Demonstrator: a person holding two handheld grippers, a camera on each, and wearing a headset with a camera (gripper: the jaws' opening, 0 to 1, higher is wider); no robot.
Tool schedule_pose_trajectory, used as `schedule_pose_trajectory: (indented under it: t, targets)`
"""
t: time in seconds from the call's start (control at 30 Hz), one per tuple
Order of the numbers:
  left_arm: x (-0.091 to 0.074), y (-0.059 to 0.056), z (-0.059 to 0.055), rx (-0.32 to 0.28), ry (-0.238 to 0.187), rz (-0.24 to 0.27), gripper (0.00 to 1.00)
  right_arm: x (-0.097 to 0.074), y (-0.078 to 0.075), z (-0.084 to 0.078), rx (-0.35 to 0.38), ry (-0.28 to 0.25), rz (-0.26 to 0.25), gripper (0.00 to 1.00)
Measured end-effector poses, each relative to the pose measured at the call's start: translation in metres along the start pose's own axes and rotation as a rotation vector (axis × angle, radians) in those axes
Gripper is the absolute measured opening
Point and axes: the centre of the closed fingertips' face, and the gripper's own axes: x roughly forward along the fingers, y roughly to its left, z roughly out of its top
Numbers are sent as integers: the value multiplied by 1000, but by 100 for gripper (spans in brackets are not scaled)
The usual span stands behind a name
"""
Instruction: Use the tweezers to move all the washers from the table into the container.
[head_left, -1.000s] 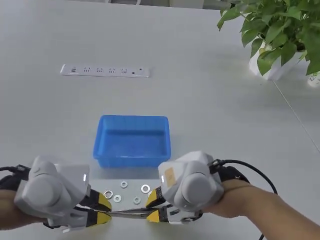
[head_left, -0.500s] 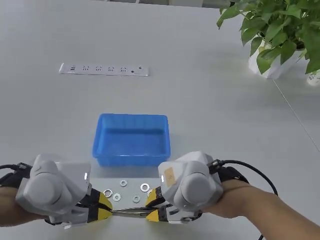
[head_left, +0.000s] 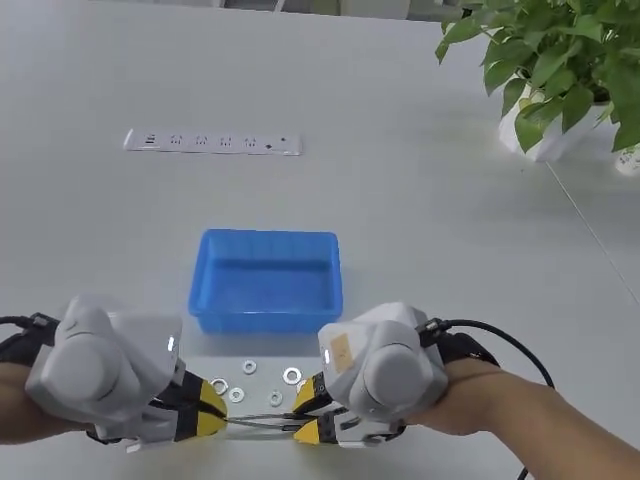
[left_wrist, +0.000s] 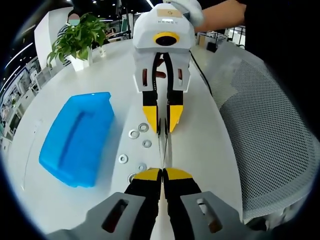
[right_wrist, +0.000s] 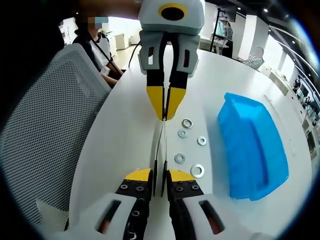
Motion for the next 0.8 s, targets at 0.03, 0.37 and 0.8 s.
schedule_pose_trajectory:
  t: [0.03, 0.37, 0.8]
  targets:
    - [-1, 0, 1, 0, 2, 0, 6, 0, 0, 0, 1, 0, -2, 13]
    - [-13, -1, 26, 6, -33, 9, 6, -2, -1, 4, 0, 0, -16, 13]
    - [-29, -3, 61, 39, -80, 17, 6, -9, -3, 14, 23, -29, -37, 11]
